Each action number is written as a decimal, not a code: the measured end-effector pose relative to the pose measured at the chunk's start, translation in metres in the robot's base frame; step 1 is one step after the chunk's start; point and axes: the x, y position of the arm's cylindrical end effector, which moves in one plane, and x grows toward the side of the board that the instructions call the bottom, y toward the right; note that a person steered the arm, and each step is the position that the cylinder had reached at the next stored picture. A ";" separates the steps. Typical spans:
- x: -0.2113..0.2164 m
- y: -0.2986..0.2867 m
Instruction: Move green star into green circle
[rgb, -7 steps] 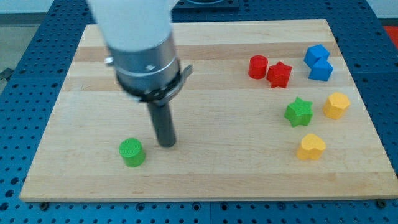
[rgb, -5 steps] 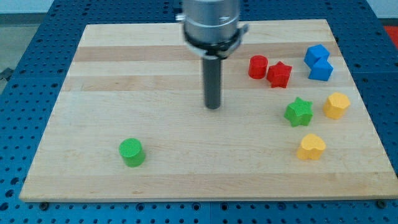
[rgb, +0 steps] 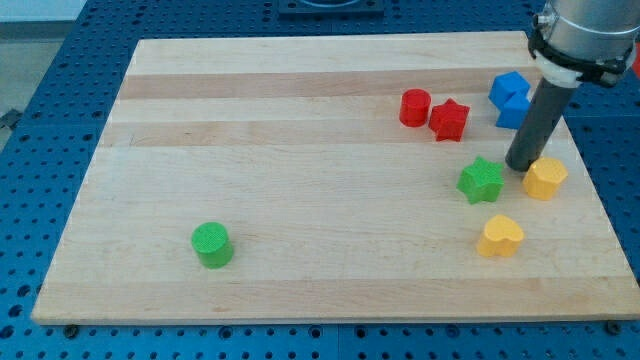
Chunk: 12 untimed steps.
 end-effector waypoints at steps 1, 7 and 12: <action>0.017 -0.026; 0.065 -0.105; 0.069 -0.244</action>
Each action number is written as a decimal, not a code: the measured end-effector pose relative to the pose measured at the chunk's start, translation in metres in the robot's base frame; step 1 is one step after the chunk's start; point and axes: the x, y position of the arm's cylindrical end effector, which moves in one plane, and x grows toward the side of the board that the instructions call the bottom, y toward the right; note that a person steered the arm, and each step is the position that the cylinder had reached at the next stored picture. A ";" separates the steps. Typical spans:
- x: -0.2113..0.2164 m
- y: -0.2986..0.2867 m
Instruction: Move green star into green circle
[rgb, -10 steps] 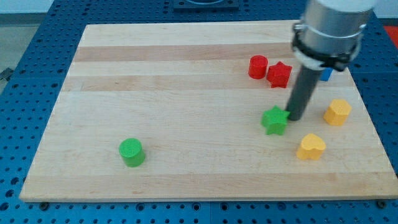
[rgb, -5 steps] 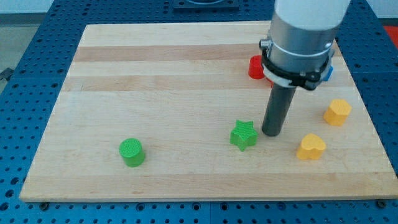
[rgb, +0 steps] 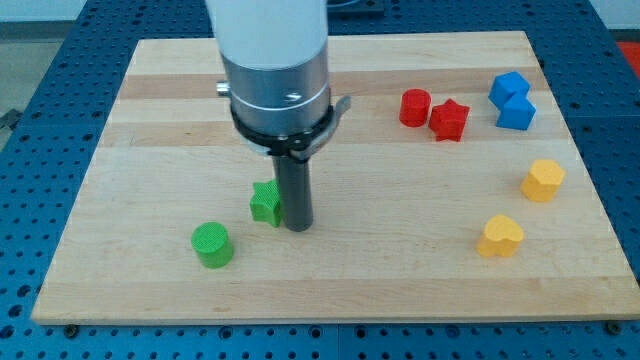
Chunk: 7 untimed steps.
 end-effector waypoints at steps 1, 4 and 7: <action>-0.021 0.004; -0.028 -0.059; -0.026 -0.065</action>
